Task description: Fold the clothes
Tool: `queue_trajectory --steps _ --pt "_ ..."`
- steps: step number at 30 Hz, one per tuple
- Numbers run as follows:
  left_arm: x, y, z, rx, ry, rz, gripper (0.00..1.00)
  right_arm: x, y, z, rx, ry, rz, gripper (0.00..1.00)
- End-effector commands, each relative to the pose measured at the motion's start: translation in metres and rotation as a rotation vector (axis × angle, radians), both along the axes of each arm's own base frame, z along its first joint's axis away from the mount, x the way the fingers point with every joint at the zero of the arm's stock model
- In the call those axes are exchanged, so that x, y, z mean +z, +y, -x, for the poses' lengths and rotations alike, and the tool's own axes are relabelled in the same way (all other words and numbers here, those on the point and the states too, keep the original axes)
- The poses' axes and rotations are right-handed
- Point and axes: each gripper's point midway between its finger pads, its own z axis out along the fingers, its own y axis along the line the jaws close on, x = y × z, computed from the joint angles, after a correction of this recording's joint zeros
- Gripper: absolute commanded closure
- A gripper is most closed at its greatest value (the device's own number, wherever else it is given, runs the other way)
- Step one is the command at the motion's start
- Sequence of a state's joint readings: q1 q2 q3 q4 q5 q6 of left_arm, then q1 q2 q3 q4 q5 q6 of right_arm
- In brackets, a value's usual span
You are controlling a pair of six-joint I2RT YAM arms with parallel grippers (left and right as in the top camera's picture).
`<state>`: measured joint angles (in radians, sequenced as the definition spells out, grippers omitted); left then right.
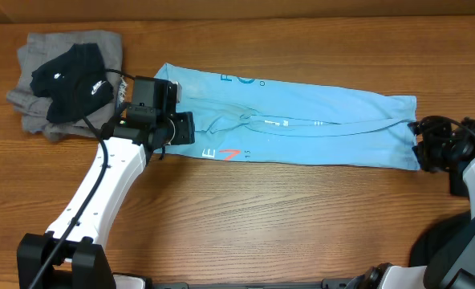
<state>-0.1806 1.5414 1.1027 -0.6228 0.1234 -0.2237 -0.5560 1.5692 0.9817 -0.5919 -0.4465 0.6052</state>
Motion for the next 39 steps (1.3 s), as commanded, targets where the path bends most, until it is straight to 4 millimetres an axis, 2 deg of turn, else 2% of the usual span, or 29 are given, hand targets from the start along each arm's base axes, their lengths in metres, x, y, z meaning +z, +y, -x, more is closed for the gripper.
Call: queue_trajectory --steps 1,5,7,10,12,15,19,22,25,26,30,32,34,37,39 --pt "0.004 -0.009 0.003 -0.078 0.004 0.022 0.47 0.004 0.007 -0.004 0.090 -0.012 0.044 0.36" --pt "-0.004 -0.006 0.016 -0.068 0.066 0.009 0.46 0.002 0.004 -0.003 0.088 -0.004 0.067 0.34" --pt "-0.008 0.007 0.020 -0.023 0.095 -0.036 0.45 0.000 -0.003 -0.001 0.087 0.013 0.110 0.33" --pt "-0.019 0.031 0.024 0.079 0.132 -0.109 0.40 -0.004 -0.011 0.003 0.089 0.043 0.167 0.27" --pt "-0.028 0.037 0.020 0.107 0.132 -0.107 0.39 -0.004 -0.012 0.002 0.087 0.039 0.173 0.26" --pt "-0.047 0.034 0.004 0.118 0.124 -0.055 0.40 -0.003 -0.009 0.001 0.097 0.030 0.157 0.26" --pt "-0.081 0.023 -0.004 0.111 0.179 -0.003 0.60 -0.005 -0.002 0.006 0.106 0.048 0.126 0.23" --pt "-0.105 0.024 -0.002 0.114 0.228 -0.015 0.78 -0.007 0.000 0.010 0.108 0.068 0.113 0.23" --pt "-0.121 0.032 0.001 0.132 0.268 -0.032 0.87 -0.008 0.001 0.012 0.128 0.069 0.122 0.23" --pt "-0.123 0.037 0.003 0.159 0.282 -0.048 0.91 -0.008 0.001 0.012 0.128 0.071 0.121 0.23" --pt "-0.128 0.084 0.018 0.351 0.344 -0.167 0.95 -0.009 -0.001 0.013 0.124 0.081 0.134 0.22" --pt "-0.129 0.115 0.028 0.445 0.382 -0.197 0.96 -0.010 -0.004 0.015 0.141 0.088 0.165 0.22" --pt "-0.130 0.136 0.033 0.502 0.402 -0.184 0.96 -0.010 -0.004 0.015 0.186 0.080 0.192 0.18" --pt "-0.130 0.155 0.036 0.505 0.409 -0.145 0.95 -0.009 -0.002 0.012 0.240 0.057 0.213 0.17" --pt "-0.130 0.158 0.035 0.471 0.405 -0.099 0.96 -0.006 0.011 0.004 0.328 -0.002 0.206 0.20"
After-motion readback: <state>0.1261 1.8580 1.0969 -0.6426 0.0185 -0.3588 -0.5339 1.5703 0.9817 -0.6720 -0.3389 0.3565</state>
